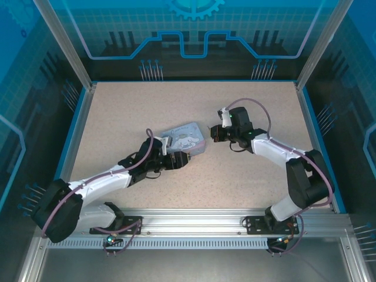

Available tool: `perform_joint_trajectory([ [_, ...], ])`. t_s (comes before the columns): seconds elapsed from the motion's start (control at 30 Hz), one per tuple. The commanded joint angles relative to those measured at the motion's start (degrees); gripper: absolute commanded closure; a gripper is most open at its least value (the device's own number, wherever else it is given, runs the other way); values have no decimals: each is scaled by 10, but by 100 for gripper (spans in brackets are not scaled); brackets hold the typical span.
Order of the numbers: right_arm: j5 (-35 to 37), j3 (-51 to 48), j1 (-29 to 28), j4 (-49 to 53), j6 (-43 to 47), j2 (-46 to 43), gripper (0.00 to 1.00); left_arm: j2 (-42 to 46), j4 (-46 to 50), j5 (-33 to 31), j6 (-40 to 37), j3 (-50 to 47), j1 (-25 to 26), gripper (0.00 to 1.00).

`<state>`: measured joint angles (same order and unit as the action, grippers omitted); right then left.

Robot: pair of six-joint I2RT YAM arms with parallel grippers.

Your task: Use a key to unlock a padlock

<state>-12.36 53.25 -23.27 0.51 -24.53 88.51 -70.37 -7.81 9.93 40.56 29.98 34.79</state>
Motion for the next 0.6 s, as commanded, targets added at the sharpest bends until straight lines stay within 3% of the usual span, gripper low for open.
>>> perform_joint_trajectory([
  [0.0,7,6,-26,-12,-12,3,100,-12,-99,-3,62,-33,12,19],
  [0.33,-33,60,-70,-48,-61,86,100,-109,-286,-35,139,-80,37,15],
  [0.57,-65,82,-74,-34,-86,116,100,-127,-277,-98,124,-77,51,14],
])
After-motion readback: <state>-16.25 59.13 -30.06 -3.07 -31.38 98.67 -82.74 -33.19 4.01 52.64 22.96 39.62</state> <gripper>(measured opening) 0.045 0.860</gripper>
